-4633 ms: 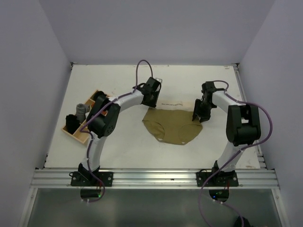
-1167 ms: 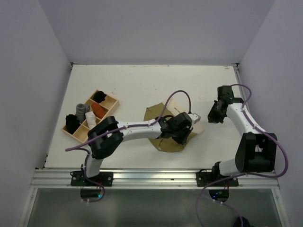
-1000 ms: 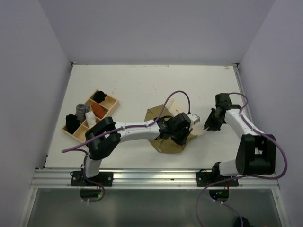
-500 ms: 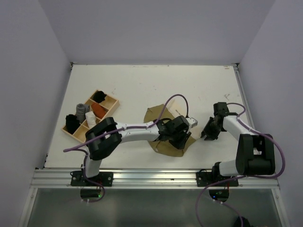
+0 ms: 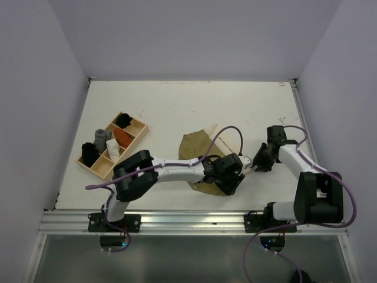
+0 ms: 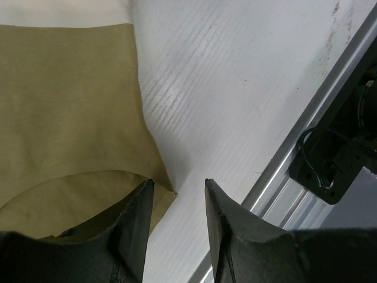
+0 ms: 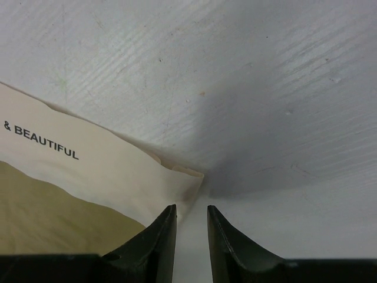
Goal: Roll the underwear
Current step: Fold the underwear
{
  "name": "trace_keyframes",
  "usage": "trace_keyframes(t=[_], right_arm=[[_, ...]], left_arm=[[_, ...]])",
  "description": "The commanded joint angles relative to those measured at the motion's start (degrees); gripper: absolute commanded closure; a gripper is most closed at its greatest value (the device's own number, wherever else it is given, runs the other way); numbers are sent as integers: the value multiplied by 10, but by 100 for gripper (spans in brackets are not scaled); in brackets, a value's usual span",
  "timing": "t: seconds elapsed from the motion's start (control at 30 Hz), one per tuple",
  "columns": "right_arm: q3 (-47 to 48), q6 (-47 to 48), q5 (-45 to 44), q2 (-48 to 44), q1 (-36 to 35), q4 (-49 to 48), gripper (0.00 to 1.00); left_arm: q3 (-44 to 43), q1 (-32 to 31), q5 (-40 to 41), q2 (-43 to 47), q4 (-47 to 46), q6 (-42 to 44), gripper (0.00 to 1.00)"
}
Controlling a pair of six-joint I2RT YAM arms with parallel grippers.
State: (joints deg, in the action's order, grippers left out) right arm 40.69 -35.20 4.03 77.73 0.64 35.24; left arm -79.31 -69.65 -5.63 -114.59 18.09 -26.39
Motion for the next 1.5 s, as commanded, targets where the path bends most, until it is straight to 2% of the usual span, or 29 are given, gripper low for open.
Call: trace_keyframes(t=[0.0, 0.4, 0.47, 0.5, 0.53, 0.6, 0.63, 0.67, 0.77, 0.97, 1.33, 1.47], right_arm=[[17, -11, -8, -13, -1, -7, 68], [4, -17, -14, 41, -2, -61, 65], [1, -17, -17, 50, -2, -65, 66], [-1, -17, -18, 51, -2, -69, 69], [-2, -17, -23, 54, -2, -70, 71], [-4, -15, -26, 55, -2, -70, 78], [-5, -14, -30, 54, -2, -69, 81], [-6, -14, -31, 54, -2, -69, 88], [-1, -14, -36, 56, -2, -62, 100], [40, 9, -78, 40, -2, -1, 100], [82, 52, -167, -49, -1, 110, 100], [90, 43, -205, -92, -1, 155, 100]], left_arm=[[-23, -2, 20, -12, -3, 0, 55], [-41, -1, 44, -42, 3, 4, 55], [-41, -1, 41, -45, 2, 6, 57], [-41, -2, 38, -46, 1, 6, 60], [-42, -1, 37, -47, 2, 7, 68], [-42, -1, 36, -45, 1, 11, 78], [-43, -1, 36, -42, 1, 11, 86], [-45, -2, 37, -42, 1, 12, 89], [-56, -1, 35, -40, 8, 17, 100], [-79, -1, 13, -22, 19, 30, 100], [-93, -1, -60, 14, 27, 35, 100], [-79, -2, -102, 27, -5, 24, 100]])
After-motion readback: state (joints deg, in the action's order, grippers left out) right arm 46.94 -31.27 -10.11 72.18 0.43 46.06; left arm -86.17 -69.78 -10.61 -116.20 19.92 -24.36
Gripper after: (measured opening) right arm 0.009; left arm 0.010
